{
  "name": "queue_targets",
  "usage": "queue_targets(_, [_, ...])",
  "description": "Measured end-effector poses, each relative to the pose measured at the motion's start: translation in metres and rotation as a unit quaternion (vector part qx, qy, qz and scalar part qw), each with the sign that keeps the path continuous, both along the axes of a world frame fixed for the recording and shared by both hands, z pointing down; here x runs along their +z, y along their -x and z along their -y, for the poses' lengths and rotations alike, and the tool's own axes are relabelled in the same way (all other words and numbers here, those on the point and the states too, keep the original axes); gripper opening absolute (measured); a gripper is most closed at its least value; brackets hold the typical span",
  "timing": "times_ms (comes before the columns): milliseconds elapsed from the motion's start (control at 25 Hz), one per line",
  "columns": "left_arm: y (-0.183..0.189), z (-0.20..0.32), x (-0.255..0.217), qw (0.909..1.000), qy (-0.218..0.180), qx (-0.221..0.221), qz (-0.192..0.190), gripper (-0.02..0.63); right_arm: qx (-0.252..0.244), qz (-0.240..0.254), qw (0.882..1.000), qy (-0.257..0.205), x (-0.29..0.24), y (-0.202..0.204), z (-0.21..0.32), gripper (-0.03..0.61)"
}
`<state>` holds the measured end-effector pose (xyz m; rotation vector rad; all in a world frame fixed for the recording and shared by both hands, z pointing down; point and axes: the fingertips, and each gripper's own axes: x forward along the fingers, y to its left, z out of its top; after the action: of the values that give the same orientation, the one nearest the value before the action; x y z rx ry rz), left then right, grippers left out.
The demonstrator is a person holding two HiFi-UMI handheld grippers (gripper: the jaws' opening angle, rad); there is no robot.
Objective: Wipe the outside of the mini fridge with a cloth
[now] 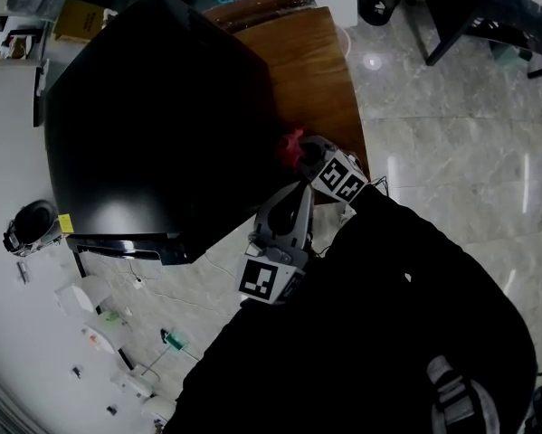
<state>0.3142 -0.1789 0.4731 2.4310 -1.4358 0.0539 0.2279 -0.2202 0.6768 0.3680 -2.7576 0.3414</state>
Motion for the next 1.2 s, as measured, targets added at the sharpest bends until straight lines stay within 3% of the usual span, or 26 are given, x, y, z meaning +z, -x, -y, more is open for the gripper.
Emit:
queue_targets(240, [-0.012,0.032,-0.078,0.9981,-0.055,-0.001,0.027,0.005,0.079,0.145,0.985,-0.05,-0.159,-0.025,0.078,0.055])
queue_targets(440, [-0.013,0.055,-0.116,0.9943,-0.099,-0.022,0.034,0.005,0.057,0.218,0.967,-0.116,-0.271,-0.025,0.12,0.055])
queue_targets(640, [-0.001,0.075,-0.15,0.987,-0.147,-0.063,0.016,0.005,0.034,0.258,0.954,-0.15,-0.338,-0.005,0.148,0.055])
queue_targets(840, [0.01,0.08,-0.146,0.9864,-0.139,-0.084,0.021,0.005,0.006,0.26,0.952,-0.162,-0.349,0.028,0.153,0.055])
queue_targets(1040, [0.016,0.081,-0.133,0.9867,-0.134,-0.09,0.016,0.005,0.025,0.306,0.944,-0.12,-0.332,0.035,0.154,0.054])
queue_targets(1200, [0.018,0.083,-0.107,0.987,-0.127,-0.094,0.027,0.005,0.035,0.304,0.947,-0.093,-0.3,0.036,0.157,0.054])
